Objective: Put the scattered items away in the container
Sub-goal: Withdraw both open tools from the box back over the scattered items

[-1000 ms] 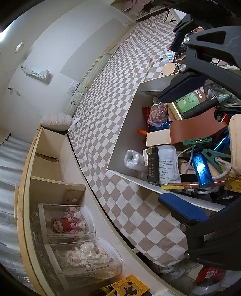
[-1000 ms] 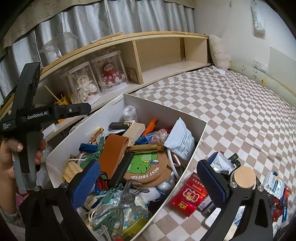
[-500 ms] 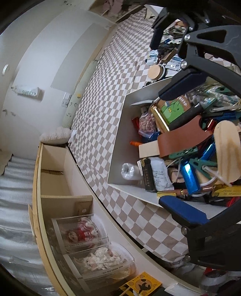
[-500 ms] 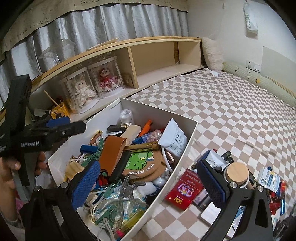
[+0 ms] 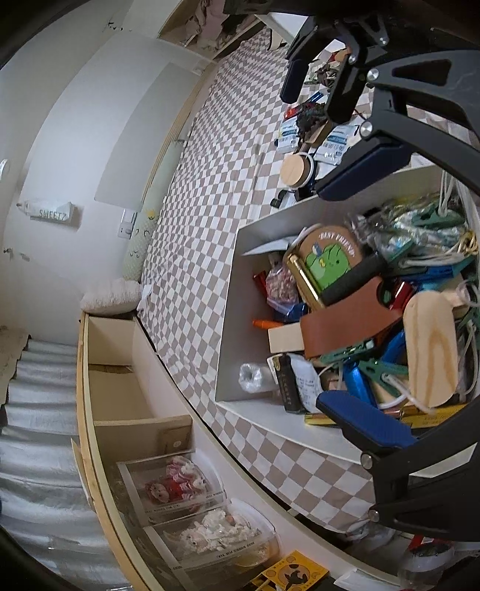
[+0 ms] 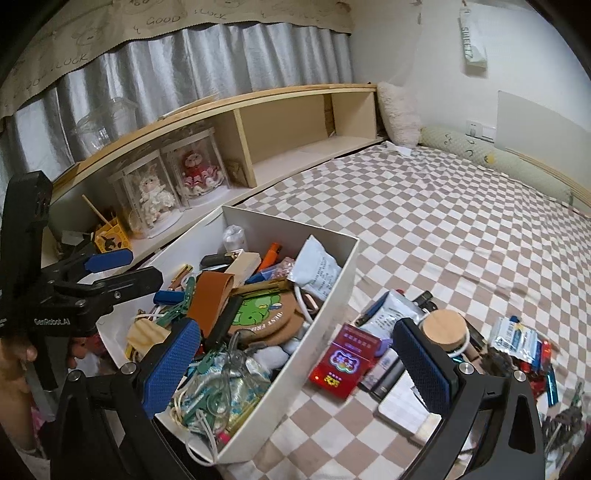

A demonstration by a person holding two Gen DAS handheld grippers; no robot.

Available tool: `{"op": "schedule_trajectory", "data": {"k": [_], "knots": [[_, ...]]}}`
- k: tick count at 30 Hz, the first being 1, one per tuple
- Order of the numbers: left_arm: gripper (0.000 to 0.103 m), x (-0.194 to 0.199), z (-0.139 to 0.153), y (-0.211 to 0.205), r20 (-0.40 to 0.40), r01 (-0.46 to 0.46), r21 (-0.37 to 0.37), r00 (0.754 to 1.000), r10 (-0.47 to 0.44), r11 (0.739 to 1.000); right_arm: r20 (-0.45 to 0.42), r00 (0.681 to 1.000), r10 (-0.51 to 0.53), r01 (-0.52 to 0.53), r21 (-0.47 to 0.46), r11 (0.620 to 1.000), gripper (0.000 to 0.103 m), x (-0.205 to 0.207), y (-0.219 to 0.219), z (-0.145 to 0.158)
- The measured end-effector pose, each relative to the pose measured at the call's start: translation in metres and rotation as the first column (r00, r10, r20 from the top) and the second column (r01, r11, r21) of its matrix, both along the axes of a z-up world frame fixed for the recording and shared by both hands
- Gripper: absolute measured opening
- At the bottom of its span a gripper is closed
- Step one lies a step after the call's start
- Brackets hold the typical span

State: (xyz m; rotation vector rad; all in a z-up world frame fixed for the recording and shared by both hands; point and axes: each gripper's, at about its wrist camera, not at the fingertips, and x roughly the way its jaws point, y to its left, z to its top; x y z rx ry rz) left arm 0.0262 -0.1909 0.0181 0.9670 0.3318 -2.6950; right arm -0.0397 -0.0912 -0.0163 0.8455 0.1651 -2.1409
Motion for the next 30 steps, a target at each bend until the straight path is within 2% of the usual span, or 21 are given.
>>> {"op": "schedule_trajectory", "data": {"k": [18,26,30], "knots": [[0.103,0.002,0.002,0.047,-0.01,0.075,-0.009,0.997,-0.076,0.997,0.003,0.997,-0.075,0.075,-0.024,0.997,0.103,0.01,0.046,0.002],[0.103,-0.009,-0.002,0.076,-0.022,0.145,0.019,0.989,-0.145,0.989,-0.006,0.989,-0.148,0.148,-0.027,0.989,0.103,0.008,0.086,0.004],[0.103,-0.017,-0.005,0.096,-0.021,0.185,0.001,0.983,-0.185,0.983,-0.011,0.981,-0.195,0.195,-0.026,0.98,0.103,0.007,0.109,0.001]]}}
